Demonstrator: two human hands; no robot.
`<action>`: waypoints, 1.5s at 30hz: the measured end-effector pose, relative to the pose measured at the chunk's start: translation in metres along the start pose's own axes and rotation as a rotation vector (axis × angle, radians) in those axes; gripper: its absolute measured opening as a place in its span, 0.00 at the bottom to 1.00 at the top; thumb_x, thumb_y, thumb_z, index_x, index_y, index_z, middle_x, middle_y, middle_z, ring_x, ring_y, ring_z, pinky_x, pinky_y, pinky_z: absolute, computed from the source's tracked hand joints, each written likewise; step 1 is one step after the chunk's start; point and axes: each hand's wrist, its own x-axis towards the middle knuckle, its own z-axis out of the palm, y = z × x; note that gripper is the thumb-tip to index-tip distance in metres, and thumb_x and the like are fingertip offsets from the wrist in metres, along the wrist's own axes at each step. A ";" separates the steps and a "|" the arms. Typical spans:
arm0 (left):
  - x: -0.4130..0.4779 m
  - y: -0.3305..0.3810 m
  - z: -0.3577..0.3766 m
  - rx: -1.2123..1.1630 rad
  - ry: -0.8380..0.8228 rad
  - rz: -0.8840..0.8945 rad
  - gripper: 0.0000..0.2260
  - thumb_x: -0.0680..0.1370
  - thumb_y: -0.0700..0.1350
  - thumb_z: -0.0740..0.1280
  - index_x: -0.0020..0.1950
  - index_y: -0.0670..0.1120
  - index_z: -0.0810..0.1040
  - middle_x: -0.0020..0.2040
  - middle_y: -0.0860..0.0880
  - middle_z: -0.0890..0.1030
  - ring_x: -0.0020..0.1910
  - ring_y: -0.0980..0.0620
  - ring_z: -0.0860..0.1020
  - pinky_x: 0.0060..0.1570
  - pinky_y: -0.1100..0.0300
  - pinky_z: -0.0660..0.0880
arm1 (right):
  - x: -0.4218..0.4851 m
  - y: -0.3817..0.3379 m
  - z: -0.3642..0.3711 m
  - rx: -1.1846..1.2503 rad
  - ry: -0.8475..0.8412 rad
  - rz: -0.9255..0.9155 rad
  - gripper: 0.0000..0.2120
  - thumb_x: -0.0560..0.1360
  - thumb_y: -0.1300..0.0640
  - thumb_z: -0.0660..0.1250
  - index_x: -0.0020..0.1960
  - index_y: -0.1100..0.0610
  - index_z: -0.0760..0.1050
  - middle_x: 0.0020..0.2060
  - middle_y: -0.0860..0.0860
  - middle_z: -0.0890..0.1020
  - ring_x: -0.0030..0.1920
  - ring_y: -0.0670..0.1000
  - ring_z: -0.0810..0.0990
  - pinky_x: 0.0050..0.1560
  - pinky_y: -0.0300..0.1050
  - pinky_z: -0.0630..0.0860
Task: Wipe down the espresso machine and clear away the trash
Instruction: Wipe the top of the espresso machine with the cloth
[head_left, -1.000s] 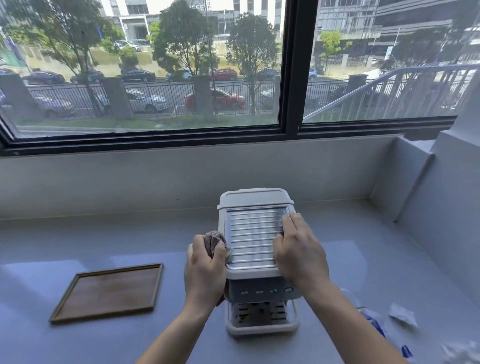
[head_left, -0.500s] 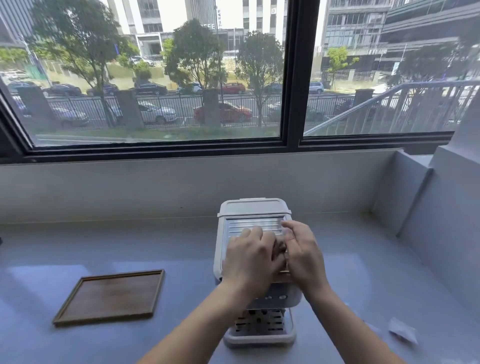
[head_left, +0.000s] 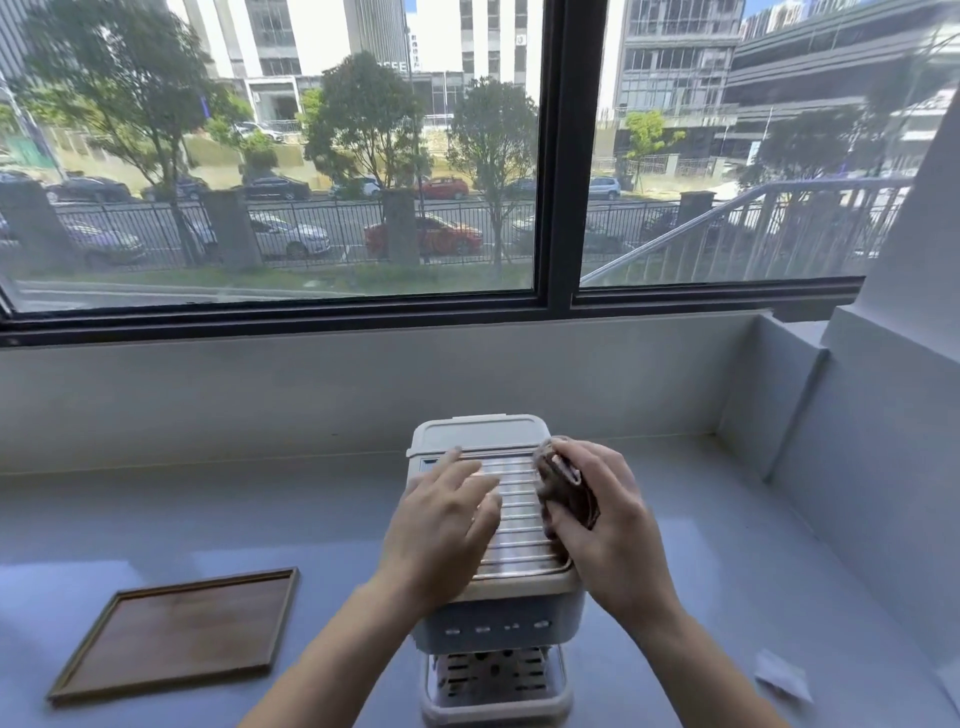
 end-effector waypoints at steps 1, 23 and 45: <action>-0.001 -0.013 0.003 0.197 -0.063 -0.020 0.22 0.82 0.57 0.49 0.71 0.52 0.70 0.76 0.49 0.67 0.78 0.52 0.55 0.76 0.55 0.51 | -0.005 0.000 0.001 -0.052 -0.079 -0.029 0.27 0.71 0.59 0.74 0.67 0.44 0.74 0.67 0.41 0.72 0.66 0.45 0.71 0.66 0.39 0.68; -0.003 -0.033 0.019 0.228 -0.214 -0.149 0.28 0.79 0.61 0.47 0.78 0.55 0.51 0.81 0.50 0.50 0.79 0.51 0.44 0.77 0.51 0.39 | 0.104 0.068 0.059 -0.404 -0.151 0.331 0.16 0.82 0.48 0.57 0.66 0.52 0.73 0.60 0.57 0.78 0.65 0.58 0.71 0.62 0.52 0.64; 0.000 -0.032 0.016 -0.081 -0.042 -0.184 0.28 0.75 0.54 0.50 0.75 0.49 0.65 0.76 0.48 0.65 0.75 0.53 0.60 0.76 0.52 0.52 | 0.056 0.034 0.038 -0.567 -0.390 0.034 0.17 0.80 0.47 0.61 0.67 0.47 0.74 0.71 0.47 0.71 0.73 0.57 0.63 0.75 0.52 0.55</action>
